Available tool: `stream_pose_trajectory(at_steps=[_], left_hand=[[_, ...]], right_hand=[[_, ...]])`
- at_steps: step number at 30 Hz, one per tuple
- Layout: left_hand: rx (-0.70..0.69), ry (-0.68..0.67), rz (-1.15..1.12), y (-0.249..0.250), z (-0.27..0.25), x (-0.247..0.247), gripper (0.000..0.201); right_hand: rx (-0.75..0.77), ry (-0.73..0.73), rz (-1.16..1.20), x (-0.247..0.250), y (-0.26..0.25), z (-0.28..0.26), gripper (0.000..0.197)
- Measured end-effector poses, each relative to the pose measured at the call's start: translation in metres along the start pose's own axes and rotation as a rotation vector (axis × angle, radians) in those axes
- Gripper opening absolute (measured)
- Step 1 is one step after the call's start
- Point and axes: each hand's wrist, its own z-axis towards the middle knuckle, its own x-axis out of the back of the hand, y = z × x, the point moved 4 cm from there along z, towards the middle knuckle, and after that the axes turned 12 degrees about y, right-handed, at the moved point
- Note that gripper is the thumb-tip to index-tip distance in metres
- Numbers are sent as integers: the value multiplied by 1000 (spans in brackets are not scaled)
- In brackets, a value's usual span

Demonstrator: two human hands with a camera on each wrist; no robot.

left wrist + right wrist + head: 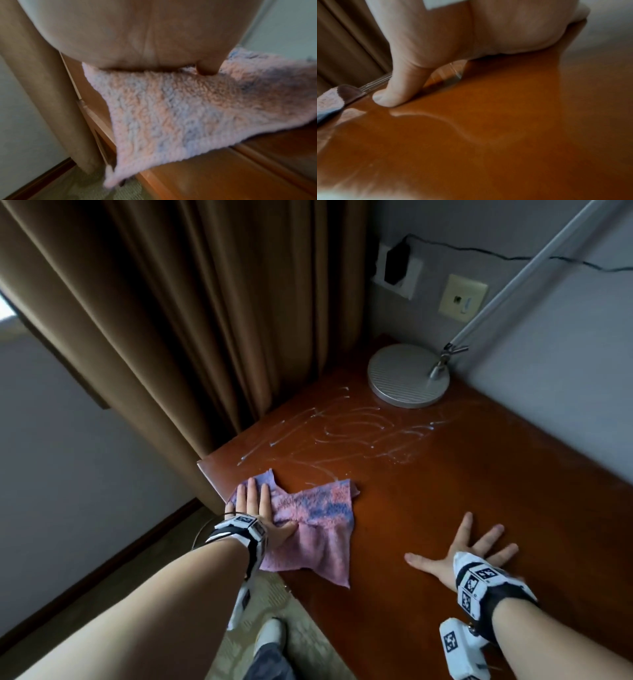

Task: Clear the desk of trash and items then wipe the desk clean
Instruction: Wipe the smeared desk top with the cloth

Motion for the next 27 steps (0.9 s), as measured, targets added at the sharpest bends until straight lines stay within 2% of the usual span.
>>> stream_pose_trajectory(at_steps=[6,9,13,15,17,19,21,23,27], left_hand=[[17,30,-76,-2,66,10,97],[-33,35,-76,-5,54,10,98],[-118,20,-54,-13,30,10,114],[-153,-59,-44,-14,42,9,126],[-183,-93,-46,-15,65,12,128],[-197,-47,-84,-12,90,14,127],[-237,73,-115,-9,106,17,116],[-316,40,-139,-11,105,11,100],[-375,9,-153,-38,90,10,96]], right_hand=[[-30,19,-30,-2,1,3,153],[-57,37,-9,4,-5,-16,142],[-172,38,66,1,-42,-31,129],[-234,53,132,-6,-58,-29,136],[-274,63,175,-12,-67,-21,143],[-297,63,176,-15,-64,-19,144],[-292,65,169,-18,-63,-17,142],[-292,81,176,-16,-64,-20,142],[-290,67,150,-10,-64,-22,140]])
